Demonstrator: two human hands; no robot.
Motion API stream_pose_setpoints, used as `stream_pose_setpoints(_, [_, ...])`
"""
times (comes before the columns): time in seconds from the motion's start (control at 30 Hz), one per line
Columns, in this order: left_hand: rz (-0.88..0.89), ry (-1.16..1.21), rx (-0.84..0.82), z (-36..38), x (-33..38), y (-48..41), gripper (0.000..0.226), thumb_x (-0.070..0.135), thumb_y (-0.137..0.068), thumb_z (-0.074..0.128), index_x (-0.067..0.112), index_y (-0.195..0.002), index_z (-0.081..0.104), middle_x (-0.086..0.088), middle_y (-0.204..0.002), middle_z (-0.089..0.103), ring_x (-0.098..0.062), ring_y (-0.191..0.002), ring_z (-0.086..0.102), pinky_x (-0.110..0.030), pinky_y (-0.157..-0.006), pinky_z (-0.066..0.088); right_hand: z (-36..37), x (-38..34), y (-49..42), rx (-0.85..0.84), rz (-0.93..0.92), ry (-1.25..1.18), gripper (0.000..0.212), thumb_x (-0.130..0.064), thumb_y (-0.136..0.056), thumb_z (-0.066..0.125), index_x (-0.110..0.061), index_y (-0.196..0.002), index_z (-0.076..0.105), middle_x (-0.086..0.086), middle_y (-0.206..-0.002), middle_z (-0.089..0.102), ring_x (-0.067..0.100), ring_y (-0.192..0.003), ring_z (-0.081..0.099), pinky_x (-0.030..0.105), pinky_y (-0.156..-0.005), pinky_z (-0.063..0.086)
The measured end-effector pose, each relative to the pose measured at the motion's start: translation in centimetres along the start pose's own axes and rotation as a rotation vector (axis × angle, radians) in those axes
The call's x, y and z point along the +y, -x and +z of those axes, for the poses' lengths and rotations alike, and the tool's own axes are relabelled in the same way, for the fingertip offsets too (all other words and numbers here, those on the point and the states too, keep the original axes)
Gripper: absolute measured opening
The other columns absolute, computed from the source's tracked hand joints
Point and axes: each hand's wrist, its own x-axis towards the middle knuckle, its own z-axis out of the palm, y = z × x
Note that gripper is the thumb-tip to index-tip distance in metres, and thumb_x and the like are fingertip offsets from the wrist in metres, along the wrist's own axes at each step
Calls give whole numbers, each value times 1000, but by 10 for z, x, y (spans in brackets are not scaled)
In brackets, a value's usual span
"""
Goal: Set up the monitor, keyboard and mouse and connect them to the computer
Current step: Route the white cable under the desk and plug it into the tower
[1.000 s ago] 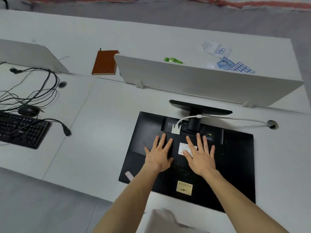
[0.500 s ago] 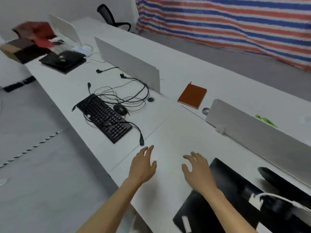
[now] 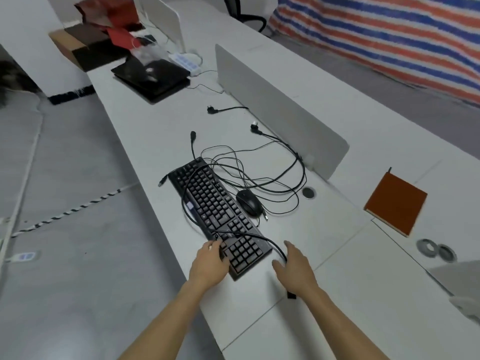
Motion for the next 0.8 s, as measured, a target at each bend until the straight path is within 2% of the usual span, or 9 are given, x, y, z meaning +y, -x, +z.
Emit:
stream_pose_setpoints(0.1, [-61, 91, -143, -1, -11, -18, 65, 40, -99, 51, 17, -156, 28, -6, -161, 26, -24, -146, 29, -36, -119, 27, 20, -6, -44, -10, 55, 41, 68, -48, -97, 51, -13, -152, 31, 10, -152, 38, 30, -140, 33, 39, -110, 34])
stream_pose_setpoints(0.2, [-175, 374, -134, -6, -13, -27, 56, 39, -98, 57, 16, -147, 42, -5, -153, 39, -21, -139, 39, -33, -110, 33, 33, -8, -52, 59, 88, 51, 42, -57, -97, 44, -19, -111, 57, 3, -123, 50, 24, -122, 42, 30, -89, 38])
stream_pose_setpoints(0.33, [-504, 1103, -95, -40, 10, -46, 32, 36, -94, 60, 18, -120, 58, 3, -124, 52, -20, -120, 47, -42, -104, 38, 17, -27, -4, 144, 49, -381, 47, -61, -95, 47, -19, -74, 47, -7, -73, 49, 12, -65, 46, 25, -62, 38])
stream_pose_setpoints(0.43, [-585, 1441, 23, -63, 27, -64, 14, 31, -89, 62, 18, -85, 59, -2, -88, 57, -18, -75, 54, -30, -68, 45, -5, -17, 44, 141, 47, -537, 53, -53, -98, 51, -8, -73, 37, -2, -61, 36, 15, -56, 32, 29, -55, 28])
stream_pose_setpoints(0.5, [-611, 1429, 212, -78, 43, -70, 15, 31, -91, 60, 18, -83, 56, 1, -72, 53, -15, -59, 50, -26, -54, 40, -20, 9, 70, 233, 87, -592, 58, -51, -98, 53, -4, -70, 32, 2, -63, 29, 16, -58, 26, 33, -59, 20])
stream_pose_setpoints(0.57, [-588, 1541, 265, -92, 63, -75, 22, 35, -98, 53, 16, -87, 52, 2, -69, 52, -13, -57, 50, -26, -52, 42, -31, 46, 83, 332, 219, -631, 62, -52, -95, 56, 0, -69, 35, 4, -64, 32, 16, -58, 27, 35, -61, 19])
stream_pose_setpoints(0.63, [-491, 1650, 190, -101, 93, -70, 32, 40, -104, 41, 15, -87, 49, 5, -59, 44, -9, -45, 38, -20, -42, 33, -35, 89, 98, 349, 384, -619, 59, -53, -94, 58, -1, -67, 48, 2, -67, 45, 19, -61, 39, 33, -62, 27])
stream_pose_setpoints(0.7, [-305, 1555, 99, -104, 130, -50, 39, 43, -107, 34, 15, -89, 55, 8, -52, 29, -7, -39, 21, -19, -35, 20, -29, 123, 115, 250, 474, -519, 50, -56, -94, 54, -12, -69, 56, 2, -74, 61, 22, -67, 52, 31, -64, 34])
stream_pose_setpoints(0.8, [65, 1275, -172, -97, 192, 13, 37, 43, -107, 38, 15, -97, 59, 8, -55, 20, -7, -43, 15, -20, -38, 15, -27, 135, 131, 210, 480, -383, 43, -54, -97, 49, -15, -94, 65, 5, -106, 71, 17, -89, 60, 30, -77, 44])
